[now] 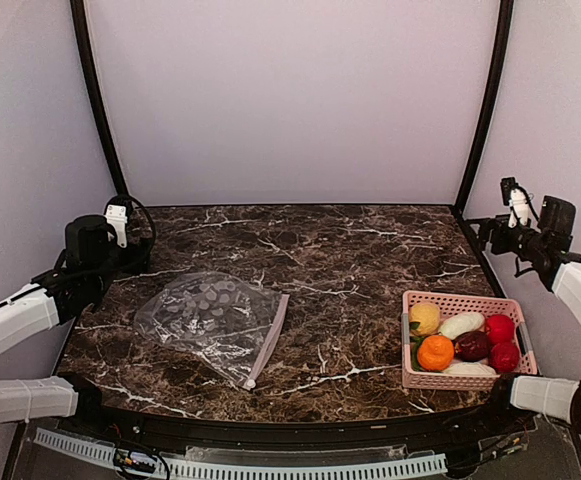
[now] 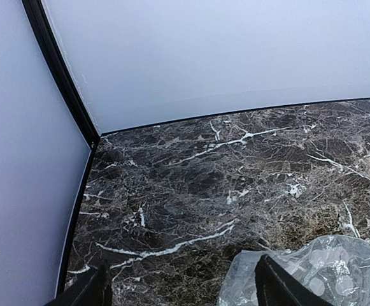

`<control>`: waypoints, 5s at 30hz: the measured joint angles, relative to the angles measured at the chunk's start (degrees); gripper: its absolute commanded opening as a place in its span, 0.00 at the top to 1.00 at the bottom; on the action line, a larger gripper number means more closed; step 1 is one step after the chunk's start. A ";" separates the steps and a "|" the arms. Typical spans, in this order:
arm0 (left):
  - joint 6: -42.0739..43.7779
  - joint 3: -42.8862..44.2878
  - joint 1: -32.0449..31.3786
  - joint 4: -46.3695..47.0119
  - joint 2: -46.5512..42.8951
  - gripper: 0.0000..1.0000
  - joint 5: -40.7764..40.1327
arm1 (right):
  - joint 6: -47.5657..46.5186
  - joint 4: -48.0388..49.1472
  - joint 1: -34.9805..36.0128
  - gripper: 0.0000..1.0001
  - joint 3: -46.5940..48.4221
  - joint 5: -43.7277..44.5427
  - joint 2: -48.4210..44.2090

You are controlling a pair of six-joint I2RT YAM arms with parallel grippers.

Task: Place the food in the zip-top bag and seal the zipper
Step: Move the bin to the center of the board, then pick up the zipper food storage bag at the center of the board.

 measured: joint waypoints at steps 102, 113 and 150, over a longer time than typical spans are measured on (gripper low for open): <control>0.04 0.37 -0.81 -1.53 3.91 0.43 16.98 | -3.04 -33.64 12.66 0.65 28.15 -8.68 46.01; 0.37 10.88 -7.87 -7.28 12.68 0.35 22.51 | -7.41 -39.43 17.33 0.52 21.70 -15.34 36.96; -22.12 54.86 -49.66 -51.41 62.66 0.57 -12.68 | -13.07 -24.44 12.31 0.44 13.55 -11.06 24.57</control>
